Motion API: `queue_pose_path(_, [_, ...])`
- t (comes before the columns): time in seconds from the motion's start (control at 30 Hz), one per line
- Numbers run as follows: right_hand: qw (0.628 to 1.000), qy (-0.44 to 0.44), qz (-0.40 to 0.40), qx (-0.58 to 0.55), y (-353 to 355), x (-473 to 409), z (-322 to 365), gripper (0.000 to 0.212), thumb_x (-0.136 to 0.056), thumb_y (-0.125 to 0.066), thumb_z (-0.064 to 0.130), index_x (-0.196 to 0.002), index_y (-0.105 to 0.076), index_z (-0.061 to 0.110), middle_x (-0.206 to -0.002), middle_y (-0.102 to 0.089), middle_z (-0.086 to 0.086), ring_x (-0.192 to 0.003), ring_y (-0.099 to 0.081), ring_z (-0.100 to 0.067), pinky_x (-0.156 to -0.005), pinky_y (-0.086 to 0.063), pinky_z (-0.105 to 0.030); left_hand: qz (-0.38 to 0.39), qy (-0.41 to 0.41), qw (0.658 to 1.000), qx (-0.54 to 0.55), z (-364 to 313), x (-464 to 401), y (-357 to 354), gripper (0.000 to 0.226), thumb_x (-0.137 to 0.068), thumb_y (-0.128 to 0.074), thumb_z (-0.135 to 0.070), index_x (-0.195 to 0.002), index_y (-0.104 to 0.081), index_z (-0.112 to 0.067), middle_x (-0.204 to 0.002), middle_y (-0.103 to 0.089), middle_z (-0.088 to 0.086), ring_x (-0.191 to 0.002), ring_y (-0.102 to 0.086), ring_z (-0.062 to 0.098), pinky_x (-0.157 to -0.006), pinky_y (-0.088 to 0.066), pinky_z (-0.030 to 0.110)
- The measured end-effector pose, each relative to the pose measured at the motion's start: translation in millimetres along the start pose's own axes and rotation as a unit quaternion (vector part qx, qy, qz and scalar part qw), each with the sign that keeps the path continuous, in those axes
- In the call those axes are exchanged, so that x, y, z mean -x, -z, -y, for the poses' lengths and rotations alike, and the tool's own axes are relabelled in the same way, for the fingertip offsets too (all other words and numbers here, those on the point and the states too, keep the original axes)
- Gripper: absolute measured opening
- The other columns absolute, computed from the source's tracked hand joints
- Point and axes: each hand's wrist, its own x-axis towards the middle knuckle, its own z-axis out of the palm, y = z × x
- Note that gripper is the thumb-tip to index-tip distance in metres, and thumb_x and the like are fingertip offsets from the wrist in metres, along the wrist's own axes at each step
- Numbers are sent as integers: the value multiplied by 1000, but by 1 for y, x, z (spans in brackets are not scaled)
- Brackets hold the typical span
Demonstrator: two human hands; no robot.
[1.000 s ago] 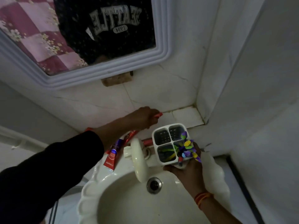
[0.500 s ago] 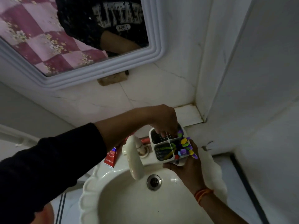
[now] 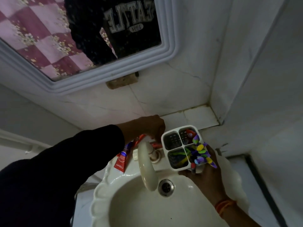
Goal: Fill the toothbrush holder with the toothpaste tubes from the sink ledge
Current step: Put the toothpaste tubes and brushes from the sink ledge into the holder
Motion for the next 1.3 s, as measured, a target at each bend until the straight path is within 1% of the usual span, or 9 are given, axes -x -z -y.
queue_pose_path(0.17, [999, -19, -8, 48, -2, 3, -3, 105, -44, -102, 2, -135, -52, -9, -124, -59, 7, -119, -43, 33, -93, -36, 9, 3, -51, 994, -96, 0, -23, -16, 27, -70, -77, -42, -82, -76, -18, -73, -75, -3, -70, -71, 13, -67, -59, 27])
queue_pose_path(0.37, [998, -43, -16, 51, 1, 3, 3, 109, -44, -103, 24, -139, -54, 3, -124, -55, 43, -120, -53, 20, -93, -56, -16, -36, -83, 994, -67, 11, -15, -10, 28, -75, -79, -38, -88, -79, -13, -81, -78, 0, -70, -69, 14, -67, -49, 15])
queue_pose_path(0.47, [997, -35, -33, 57, -1, 3, 7, 106, -44, -103, 18, -137, -56, -2, -127, -54, 29, -119, -46, 29, -95, -40, 4, -100, -76, 992, 13, 19, 3, 8, 27, -86, -74, -32, -94, -78, -7, -85, -76, 5, -69, -65, 14, -70, -50, 24])
queue_pose_path(0.63, [997, -31, -34, 62, 2, 4, 11, 101, -49, -102, 7, -137, -55, -2, -131, -64, -4, -120, -46, 29, -95, -36, 7, -186, -102, 946, 246, 11, 41, 47, 23, -95, -65, -17, -117, -66, -11, -114, -70, 6, -96, -69, 15, -84, -56, 30])
queue_pose_path(0.8, [999, -18, -32, 28, 5, 7, 22, 101, -51, -97, -10, -140, -49, -2, -126, -50, 20, -110, -43, 38, -84, -38, 11, -210, -105, 854, 464, -38, 74, 78, 30, -104, -48, -27, -129, -54, -12, -117, -71, 10, -106, -72, 18, -86, -55, 35])
queue_pose_path(0.9, [999, -25, -21, 17, 5, 7, 23, 103, -51, -98, -7, -141, -48, 1, -128, -54, 16, -111, -47, 35, -85, -39, 9, -119, -93, 831, 535, -62, 83, 87, 35, -105, -44, -35, -136, -49, -18, -106, -62, 9, -94, -76, 27, -85, -62, 42])
queue_pose_path(1.03, [999, -26, -21, 18, 6, 9, 25, 103, -52, -100, -1, -141, -47, 6, -127, -50, 24, -113, -45, 35, -88, -38, 9, -56, -13, 981, 187, -90, 90, 94, 41, -97, -58, -45, -126, -64, -17, -91, -67, -3, -63, -68, 12, -63, -57, 26])
queue_pose_path(1.17, [999, -27, -24, 25, 6, 9, 20, 105, -54, -100, 7, -144, -46, 9, -131, -54, 15, -115, -44, 34, -89, -39, 8, -6, 45, 999, 16, -113, 88, 87, 27, -87, -76, -25, -111, -74, -14, -85, -80, 0, -71, -77, 7, -83, -62, 30])
queue_pose_path(1.3, [999, -20, -18, 26, 6, 8, 19, 104, -55, -100, 11, -145, -47, 12, -138, -55, 5, -117, -46, 30, -91, -43, 5, -42, 53, 998, 5, -132, 83, 77, 26, -89, -72, -17, -113, -75, -7, -90, -81, 9, -75, -78, 15, -64, -61, 21])
